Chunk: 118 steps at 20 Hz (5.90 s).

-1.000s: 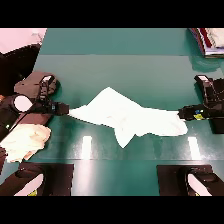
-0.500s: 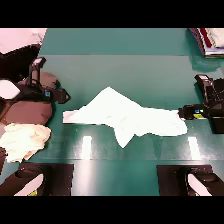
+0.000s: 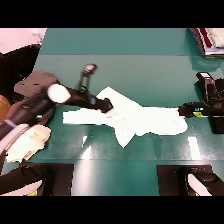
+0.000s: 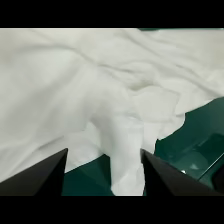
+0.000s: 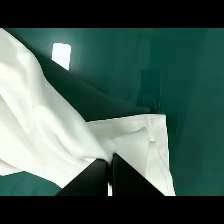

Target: Fold the shirts.

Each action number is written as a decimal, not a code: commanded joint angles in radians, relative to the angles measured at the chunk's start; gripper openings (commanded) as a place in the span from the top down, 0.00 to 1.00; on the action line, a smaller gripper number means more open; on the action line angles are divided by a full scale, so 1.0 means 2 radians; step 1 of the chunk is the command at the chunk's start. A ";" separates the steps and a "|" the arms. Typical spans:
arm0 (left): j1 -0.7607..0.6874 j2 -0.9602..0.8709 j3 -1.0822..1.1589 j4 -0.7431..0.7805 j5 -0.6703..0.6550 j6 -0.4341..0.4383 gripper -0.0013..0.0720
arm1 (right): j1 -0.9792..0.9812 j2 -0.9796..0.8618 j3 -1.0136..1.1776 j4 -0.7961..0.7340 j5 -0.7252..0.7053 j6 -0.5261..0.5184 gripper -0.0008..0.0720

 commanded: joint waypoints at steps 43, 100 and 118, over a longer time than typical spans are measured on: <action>0.151 0.072 0.146 0.157 -0.081 -0.005 0.95 | -0.113 -0.119 0.023 0.207 0.020 -0.084 0.97; 0.281 -0.034 -0.079 0.096 -0.111 0.023 0.26 | -0.159 -0.188 0.152 0.224 0.163 -0.064 0.39; 0.235 0.013 -0.043 0.071 -0.076 0.035 0.95 | -0.289 -0.140 0.039 0.099 0.174 -0.040 0.17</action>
